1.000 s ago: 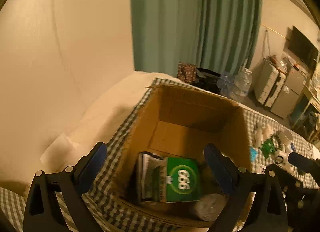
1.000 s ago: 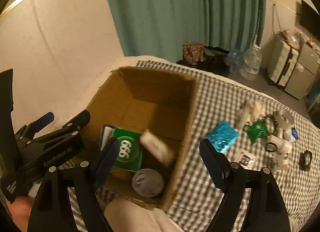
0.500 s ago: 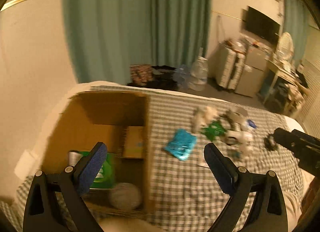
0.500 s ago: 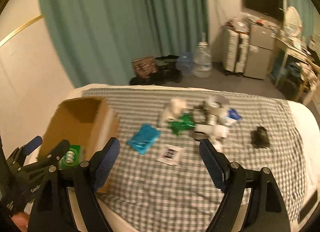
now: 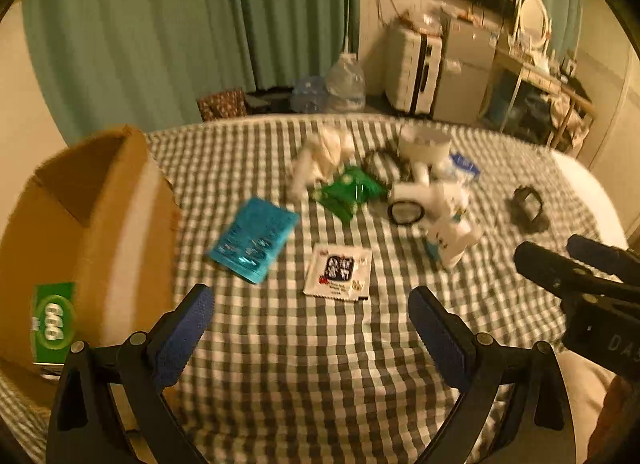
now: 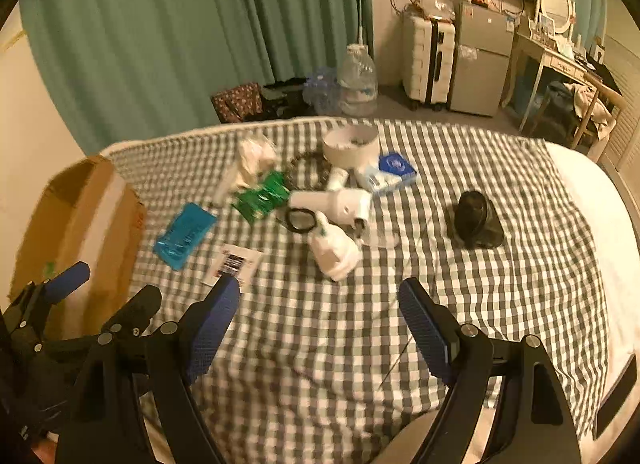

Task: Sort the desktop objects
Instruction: 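Move both tools back over the bed items, then grasp the white sachet with the left tool while the right tool grasps the white figurine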

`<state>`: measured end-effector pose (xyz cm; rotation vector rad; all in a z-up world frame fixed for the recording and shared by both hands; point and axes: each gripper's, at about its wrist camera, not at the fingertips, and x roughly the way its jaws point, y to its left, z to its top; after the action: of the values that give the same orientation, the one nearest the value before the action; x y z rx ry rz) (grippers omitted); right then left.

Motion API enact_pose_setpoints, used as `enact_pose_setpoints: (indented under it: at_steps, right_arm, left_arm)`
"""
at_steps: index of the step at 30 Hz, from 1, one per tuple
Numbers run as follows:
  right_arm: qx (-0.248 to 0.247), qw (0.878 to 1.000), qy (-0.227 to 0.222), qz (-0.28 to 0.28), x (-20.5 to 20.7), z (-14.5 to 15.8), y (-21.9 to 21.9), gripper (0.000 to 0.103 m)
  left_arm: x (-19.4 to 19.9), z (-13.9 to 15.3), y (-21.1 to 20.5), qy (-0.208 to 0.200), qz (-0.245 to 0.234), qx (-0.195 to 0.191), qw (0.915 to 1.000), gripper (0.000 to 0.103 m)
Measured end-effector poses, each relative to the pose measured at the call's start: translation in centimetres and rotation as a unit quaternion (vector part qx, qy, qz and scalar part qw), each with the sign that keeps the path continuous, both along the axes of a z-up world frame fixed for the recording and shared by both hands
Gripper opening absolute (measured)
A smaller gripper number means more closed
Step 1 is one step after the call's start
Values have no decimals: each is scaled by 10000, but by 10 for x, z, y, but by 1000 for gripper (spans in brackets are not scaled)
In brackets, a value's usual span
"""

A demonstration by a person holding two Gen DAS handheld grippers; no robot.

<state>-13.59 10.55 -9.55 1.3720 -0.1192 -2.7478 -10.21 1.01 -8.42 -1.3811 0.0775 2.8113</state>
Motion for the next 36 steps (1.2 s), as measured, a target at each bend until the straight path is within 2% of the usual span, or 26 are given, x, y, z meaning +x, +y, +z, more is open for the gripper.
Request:
enact_pose_setpoints:
  at_steps: [6,12,17,19,21,22,23,25,27,28,30,33,36]
  right_arm:
    - [-65,9997,-189,122,-29,-41,8,82]
    - [-128,9988,-404,238,-64,-69,4,82]
    - [24,9982,-559,205,-86,-89,-2,81]
    - [-12,9978,-658,115,-94,-97,-1,74]
    - [-133,9966,-808,133,-102,-105,1,60]
    - [-147,9961,-861,140,-103,-108,2,50]
    - [-209,9957,-894,132,-103,-111,4,50]
    - [-322,9957,-860,102,-102,-110,8,50]
    - [-350,9958,-844,80,-99,-107,11,50]
    - [-330,9961,-818,58,-97,-105,12,50]
    - [-292,9962,-825,20,-93,-104,15,50]
    - [-385,9958,-836,-23,-88,-103,19,50]
    - [-368,9966,-733,-29,-81,-96,22,50]
  left_arm:
    - [-36,-52,3,-496,118,-22,9987,100]
    - [-61,-87,14,-708,-55,2,9975,100]
    - [-72,-110,20,-888,-159,58,9959,100]
    - [-71,-114,21,-848,-201,2,9962,100]
    - [-70,-114,21,-823,-236,30,9963,101]
    - [-70,-115,20,-834,-239,68,9962,101]
    - [-70,-115,19,-849,-240,122,9960,100]
    - [-68,-113,18,-863,-268,155,9958,91]
    - [-66,-109,16,-878,-332,234,9953,67]
    - [-65,-106,13,-906,-362,288,9948,63]
    - [-64,-103,10,-988,-395,328,9938,47]
    - [-64,-99,2,-1073,-381,481,9923,34]
    - [-59,-92,-10,-1140,-268,599,9913,26]
